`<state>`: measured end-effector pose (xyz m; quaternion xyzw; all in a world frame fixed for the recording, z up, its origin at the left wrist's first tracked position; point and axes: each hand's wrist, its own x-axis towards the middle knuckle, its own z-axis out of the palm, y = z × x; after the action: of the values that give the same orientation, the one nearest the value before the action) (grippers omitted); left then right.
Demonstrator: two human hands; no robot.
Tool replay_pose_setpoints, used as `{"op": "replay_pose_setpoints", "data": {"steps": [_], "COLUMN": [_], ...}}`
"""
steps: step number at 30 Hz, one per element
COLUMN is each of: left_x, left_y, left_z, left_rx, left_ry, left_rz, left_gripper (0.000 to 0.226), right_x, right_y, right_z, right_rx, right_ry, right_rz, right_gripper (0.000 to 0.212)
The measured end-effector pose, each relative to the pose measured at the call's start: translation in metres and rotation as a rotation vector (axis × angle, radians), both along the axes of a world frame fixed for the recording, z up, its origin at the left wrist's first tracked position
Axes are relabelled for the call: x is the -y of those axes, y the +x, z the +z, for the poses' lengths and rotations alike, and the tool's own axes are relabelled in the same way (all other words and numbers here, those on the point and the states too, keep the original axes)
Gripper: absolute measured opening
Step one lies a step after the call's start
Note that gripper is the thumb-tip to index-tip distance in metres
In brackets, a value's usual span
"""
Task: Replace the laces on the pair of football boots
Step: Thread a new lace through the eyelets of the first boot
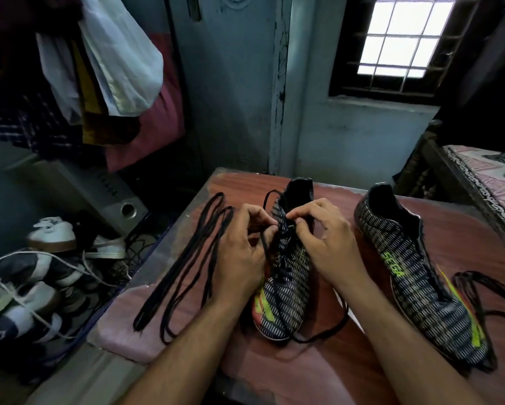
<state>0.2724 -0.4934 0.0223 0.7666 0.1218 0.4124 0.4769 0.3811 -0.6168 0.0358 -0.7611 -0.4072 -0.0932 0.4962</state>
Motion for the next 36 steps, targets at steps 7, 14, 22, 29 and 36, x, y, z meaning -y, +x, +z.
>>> {"op": "replay_pose_setpoints", "data": {"steps": [7, 14, 22, 29, 36], "left_x": [-0.003, -0.002, -0.004, -0.005, -0.006], "left_y": [0.003, 0.005, 0.001, 0.003, 0.008], "left_z": [-0.004, -0.005, -0.005, -0.004, -0.010], "left_rx": [-0.022, -0.056, -0.057, -0.105, -0.150], "left_ry": [0.019, 0.045, -0.002, 0.075, 0.173], "left_rz": [0.014, 0.038, 0.045, 0.022, -0.027], "left_gripper": [0.024, 0.028, 0.034, 0.046, 0.055], "right_x": [0.001, -0.007, -0.008, -0.009, -0.006], "right_y": [0.001, 0.012, 0.024, 0.007, 0.008], "right_z": [0.004, 0.027, 0.039, 0.017, 0.017], "right_rx": [-0.032, -0.016, -0.023, 0.128, 0.047], "right_ry": [-0.017, -0.357, -0.554, -0.341, 0.029], "right_rz": [-0.005, 0.005, 0.087, 0.010, -0.066], "right_gripper": [0.024, 0.008, 0.009, 0.001, 0.007]}}
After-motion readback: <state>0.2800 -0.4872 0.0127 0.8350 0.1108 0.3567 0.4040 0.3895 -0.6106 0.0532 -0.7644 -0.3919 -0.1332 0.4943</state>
